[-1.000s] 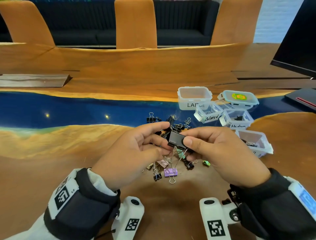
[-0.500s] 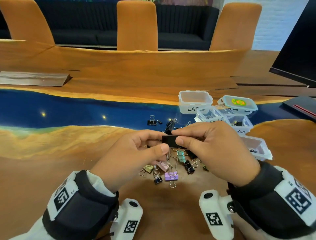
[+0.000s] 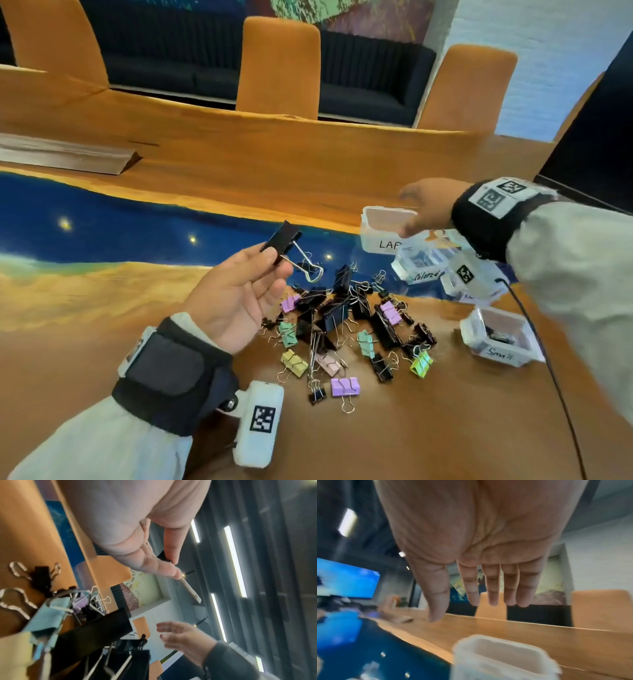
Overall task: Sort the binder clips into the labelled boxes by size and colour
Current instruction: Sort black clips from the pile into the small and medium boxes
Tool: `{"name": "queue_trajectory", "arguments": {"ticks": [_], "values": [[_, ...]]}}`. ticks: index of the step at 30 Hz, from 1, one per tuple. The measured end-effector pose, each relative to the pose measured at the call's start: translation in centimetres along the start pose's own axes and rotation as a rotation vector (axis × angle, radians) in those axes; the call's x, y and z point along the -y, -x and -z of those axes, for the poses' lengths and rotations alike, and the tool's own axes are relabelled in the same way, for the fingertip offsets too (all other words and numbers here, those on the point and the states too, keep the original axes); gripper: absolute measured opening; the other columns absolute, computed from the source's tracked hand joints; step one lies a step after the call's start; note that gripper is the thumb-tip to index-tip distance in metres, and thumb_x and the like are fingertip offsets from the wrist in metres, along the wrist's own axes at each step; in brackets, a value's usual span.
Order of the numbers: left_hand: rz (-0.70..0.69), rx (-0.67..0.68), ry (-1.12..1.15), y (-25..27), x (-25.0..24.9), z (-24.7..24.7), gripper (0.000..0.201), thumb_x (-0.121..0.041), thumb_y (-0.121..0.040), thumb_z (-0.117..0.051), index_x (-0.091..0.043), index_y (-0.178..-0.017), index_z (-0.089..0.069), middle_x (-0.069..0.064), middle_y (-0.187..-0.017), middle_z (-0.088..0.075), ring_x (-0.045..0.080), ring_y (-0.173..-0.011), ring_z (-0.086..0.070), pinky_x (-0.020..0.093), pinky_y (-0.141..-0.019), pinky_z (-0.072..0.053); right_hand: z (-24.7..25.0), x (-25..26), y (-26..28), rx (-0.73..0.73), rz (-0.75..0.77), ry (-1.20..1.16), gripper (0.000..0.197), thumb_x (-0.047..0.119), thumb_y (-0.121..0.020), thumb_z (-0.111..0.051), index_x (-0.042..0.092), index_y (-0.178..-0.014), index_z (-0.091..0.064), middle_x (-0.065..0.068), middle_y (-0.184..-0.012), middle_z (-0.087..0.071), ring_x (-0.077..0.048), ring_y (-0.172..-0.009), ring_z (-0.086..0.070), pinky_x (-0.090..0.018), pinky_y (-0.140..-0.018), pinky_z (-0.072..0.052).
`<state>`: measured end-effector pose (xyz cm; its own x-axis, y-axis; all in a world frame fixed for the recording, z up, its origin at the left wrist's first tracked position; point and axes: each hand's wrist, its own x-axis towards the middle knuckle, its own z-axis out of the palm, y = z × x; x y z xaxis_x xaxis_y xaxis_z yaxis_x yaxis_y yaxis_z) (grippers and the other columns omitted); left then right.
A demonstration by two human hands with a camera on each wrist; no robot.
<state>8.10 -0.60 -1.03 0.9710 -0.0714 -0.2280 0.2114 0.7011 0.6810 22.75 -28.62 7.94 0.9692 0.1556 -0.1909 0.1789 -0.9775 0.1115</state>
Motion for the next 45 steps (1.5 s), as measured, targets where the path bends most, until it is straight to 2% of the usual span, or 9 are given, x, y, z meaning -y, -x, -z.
{"name": "queue_trajectory", "arguments": {"ticks": [4, 8, 16, 22, 26, 28, 33, 39, 45], "values": [[-0.003, -0.035, 0.098, -0.6, -0.1, 1.0, 0.013, -0.014, -0.084, -0.067, -0.009, -0.096, -0.065, 0.006, -0.077, -0.07, 0.01, -0.068, -0.071, 0.017, -0.057, -0.058, -1.6, -1.0, -4.0, 0.101, -0.081, -0.029, 0.111, 0.047, -0.069, -0.087, 0.021, -0.156, -0.024, -0.005, -0.159, -0.035, -0.029, -0.141, -0.039, -0.041, -0.114, -0.035], [0.027, -0.054, 0.186, -0.8, 0.2, 1.6, 0.016, -0.015, -0.081, -0.068, -0.007, -0.095, -0.067, 0.006, -0.077, -0.07, 0.01, -0.071, -0.073, 0.018, -0.056, -0.058, -2.7, -0.5, -6.2, 0.177, -0.114, -0.167, 0.127, 0.034, -0.058, -0.096, 0.037, -0.157, -0.016, -0.002, -0.159, -0.033, -0.033, -0.136, -0.043, -0.051, -0.101, -0.048], [0.033, 0.0, 0.193, -0.6, 0.0, 1.1, 0.016, -0.015, -0.083, -0.065, -0.008, -0.097, -0.066, 0.006, -0.076, -0.071, 0.011, -0.069, -0.073, 0.018, -0.054, -0.058, -3.6, 0.5, -6.9, 0.117, -0.047, -0.082, 0.107, 0.028, -0.063, -0.092, 0.029, -0.152, -0.032, -0.004, -0.136, -0.055, -0.027, -0.113, -0.056, -0.04, -0.095, -0.049], [0.044, -0.01, 0.208, -0.4, 0.0, 1.2, 0.031, -0.014, -0.077, -0.07, -0.006, -0.106, -0.063, 0.008, -0.078, -0.072, 0.013, -0.071, -0.074, 0.018, -0.055, -0.059, -0.8, 1.4, -2.0, -0.185, 0.042, -0.201, 0.113, 0.042, -0.065, -0.086, 0.037, -0.156, -0.02, -0.004, -0.142, -0.034, -0.027, -0.126, -0.041, -0.047, -0.104, -0.045], [0.032, 0.035, 0.215, 0.2, -0.5, 1.2, 0.065, -0.009, -0.051, -0.097, -0.004, -0.106, -0.063, 0.01, -0.085, -0.074, 0.015, -0.079, -0.076, 0.019, -0.057, -0.059, -0.9, 2.6, 5.3, -0.232, 0.132, -0.402, 0.115, 0.042, -0.067, -0.085, 0.04, -0.156, -0.013, 0.008, -0.14, -0.025, -0.015, -0.128, -0.03, -0.036, -0.112, -0.036], [-0.013, 0.048, 0.18, 0.6, -0.6, 0.6, 0.04, -0.004, -0.067, -0.082, -0.008, -0.102, -0.063, 0.008, -0.081, -0.073, 0.014, -0.077, -0.075, 0.017, -0.057, -0.058, -2.0, 3.4, 9.0, -0.288, 0.158, -0.438, 0.112, 0.045, -0.067, -0.081, 0.041, -0.156, -0.015, 0.011, -0.135, -0.025, -0.013, -0.128, -0.026, -0.032, -0.113, -0.031], [-0.171, 0.193, -0.154, 3.1, -0.6, -3.0, 0.059, -0.003, -0.078, -0.063, -0.031, -0.13, -0.065, 0.012, -0.089, -0.068, 0.022, -0.085, -0.073, 0.025, -0.064, -0.061, -5.4, 5.4, 14.3, -0.326, 0.178, -0.493, 0.113, 0.053, -0.066, -0.078, 0.038, -0.157, -0.013, 0.015, -0.123, -0.027, -0.007, -0.124, -0.027, -0.022, -0.103, -0.028], [-0.474, 0.081, -0.848, 4.4, 0.8, -5.7, 0.035, -0.014, -0.083, -0.078, -0.038, -0.108, -0.076, -0.014, -0.086, -0.073, 0.006, -0.085, -0.069, 0.022, -0.077, -0.056, -6.5, 7.1, 16.3, -0.339, 0.121, -0.492, 0.113, 0.072, -0.059, -0.051, 0.04, -0.156, -0.003, 0.014, -0.118, -0.027, -0.012, -0.118, -0.03, -0.031, -0.103, -0.036], [-0.636, -0.149, -1.233, 4.1, 2.2, -7.0, 0.027, -0.042, -0.071, -0.085, -0.034, -0.082, -0.062, -0.021, -0.092, -0.067, -0.01, -0.092, -0.059, 0.013, -0.075, -0.041, -6.4, 8.6, 17.3, -0.357, 0.034, -0.574, 0.107, 0.068, -0.066, -0.06, 0.044, -0.15, 0.001, 0.011, -0.12, -0.028, -0.012, -0.12, -0.031, -0.04, -0.099, -0.045]]}}
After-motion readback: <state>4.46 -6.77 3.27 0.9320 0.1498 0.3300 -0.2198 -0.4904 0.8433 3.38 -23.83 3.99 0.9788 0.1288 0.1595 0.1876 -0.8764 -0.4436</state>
